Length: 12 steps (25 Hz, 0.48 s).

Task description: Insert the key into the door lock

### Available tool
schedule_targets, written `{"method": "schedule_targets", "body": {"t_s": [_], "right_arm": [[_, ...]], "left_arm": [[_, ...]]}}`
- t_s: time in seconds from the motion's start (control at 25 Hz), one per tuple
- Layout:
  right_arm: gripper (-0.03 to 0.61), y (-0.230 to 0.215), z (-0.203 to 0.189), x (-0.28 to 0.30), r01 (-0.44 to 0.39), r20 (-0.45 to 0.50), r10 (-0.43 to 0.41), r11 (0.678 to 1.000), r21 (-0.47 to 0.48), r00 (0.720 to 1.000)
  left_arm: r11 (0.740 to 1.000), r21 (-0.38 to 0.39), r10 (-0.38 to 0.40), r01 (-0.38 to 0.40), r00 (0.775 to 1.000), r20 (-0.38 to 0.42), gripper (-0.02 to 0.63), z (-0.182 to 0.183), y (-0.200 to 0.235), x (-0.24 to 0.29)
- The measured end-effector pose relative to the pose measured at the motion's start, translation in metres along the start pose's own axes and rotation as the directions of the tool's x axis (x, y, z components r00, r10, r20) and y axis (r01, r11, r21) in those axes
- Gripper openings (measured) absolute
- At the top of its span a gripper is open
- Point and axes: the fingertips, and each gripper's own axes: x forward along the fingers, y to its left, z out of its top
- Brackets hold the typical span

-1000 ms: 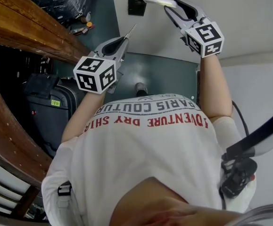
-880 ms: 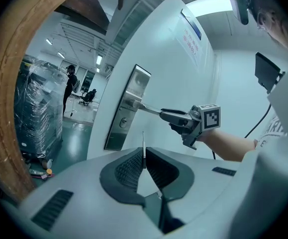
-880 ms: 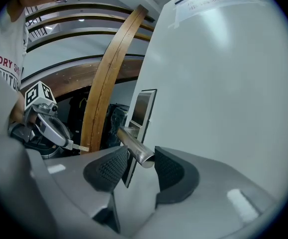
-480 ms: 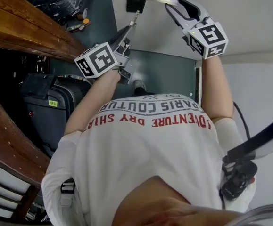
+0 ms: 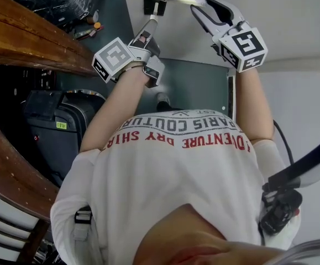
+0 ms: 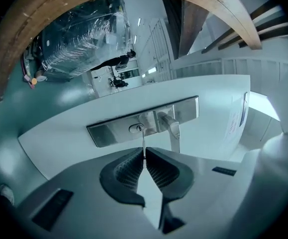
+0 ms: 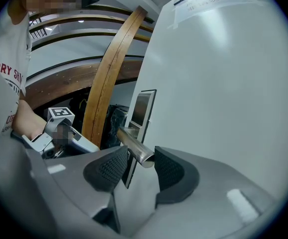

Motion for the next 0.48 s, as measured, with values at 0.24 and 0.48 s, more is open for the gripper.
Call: {"method": "schedule_targets", "body": {"t_s": [0.24, 0.48], "right_arm": [[0.163, 0.0014, 0.0004, -0.0006, 0.000, -0.001, 0.000, 1.000, 0.002, 1.000], [0.163, 0.0019, 0.0027, -0.0010, 0.002, 0.006, -0.002, 1.000, 0.001, 1.000]], "left_arm": [[0.999, -0.043, 0.006, -0.005, 1.000, 0.023, 0.021, 0.0053, 0.0048, 0.0085], [0.996, -0.094, 0.005, -0.001, 0.999, 0.040, 0.021, 0.0069, 0.0084, 0.0108]]}}
